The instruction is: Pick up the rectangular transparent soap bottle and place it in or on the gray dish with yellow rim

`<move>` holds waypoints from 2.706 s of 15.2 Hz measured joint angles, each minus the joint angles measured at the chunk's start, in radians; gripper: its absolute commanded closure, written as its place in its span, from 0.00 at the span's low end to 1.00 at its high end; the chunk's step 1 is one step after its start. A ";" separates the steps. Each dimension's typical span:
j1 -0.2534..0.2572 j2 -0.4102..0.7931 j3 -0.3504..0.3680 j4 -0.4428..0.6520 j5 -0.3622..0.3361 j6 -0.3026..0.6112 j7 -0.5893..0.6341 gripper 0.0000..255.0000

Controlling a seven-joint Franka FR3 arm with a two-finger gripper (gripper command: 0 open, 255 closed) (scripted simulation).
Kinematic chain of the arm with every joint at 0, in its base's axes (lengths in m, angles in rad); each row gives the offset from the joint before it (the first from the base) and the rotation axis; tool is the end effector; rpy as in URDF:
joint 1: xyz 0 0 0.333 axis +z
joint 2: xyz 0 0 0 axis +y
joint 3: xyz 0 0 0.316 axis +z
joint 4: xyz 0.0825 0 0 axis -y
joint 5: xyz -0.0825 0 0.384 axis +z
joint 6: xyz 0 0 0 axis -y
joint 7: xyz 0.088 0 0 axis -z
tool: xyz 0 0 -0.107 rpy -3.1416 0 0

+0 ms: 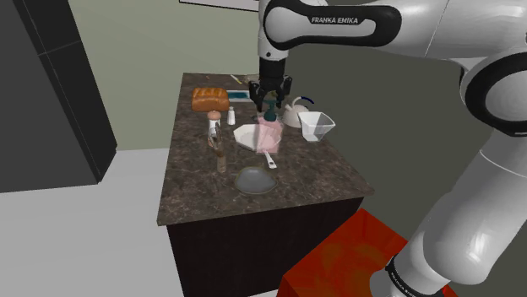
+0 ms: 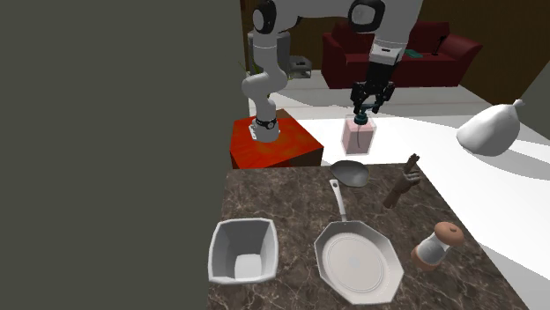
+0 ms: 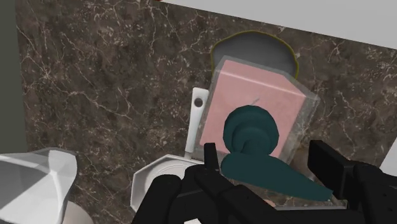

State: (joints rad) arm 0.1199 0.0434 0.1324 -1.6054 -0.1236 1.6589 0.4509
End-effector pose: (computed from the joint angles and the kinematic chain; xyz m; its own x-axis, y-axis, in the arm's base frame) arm 0.5597 0.1301 0.5922 0.9811 -0.1841 0.0600 -0.1894 -0.9767 0.1012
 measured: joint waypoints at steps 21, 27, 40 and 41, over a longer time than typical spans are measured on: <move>0.035 0.050 0.030 -0.143 -0.014 0.183 0.093 1.00; 0.035 0.057 0.030 -0.216 -0.019 0.262 0.104 1.00; 0.034 0.070 0.029 -0.267 -0.025 0.326 0.113 0.00; 0.034 0.070 0.029 -0.267 -0.025 0.326 0.113 0.00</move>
State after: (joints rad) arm 0.1543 0.1137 0.1612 -1.8723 -0.1483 1.9847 0.5641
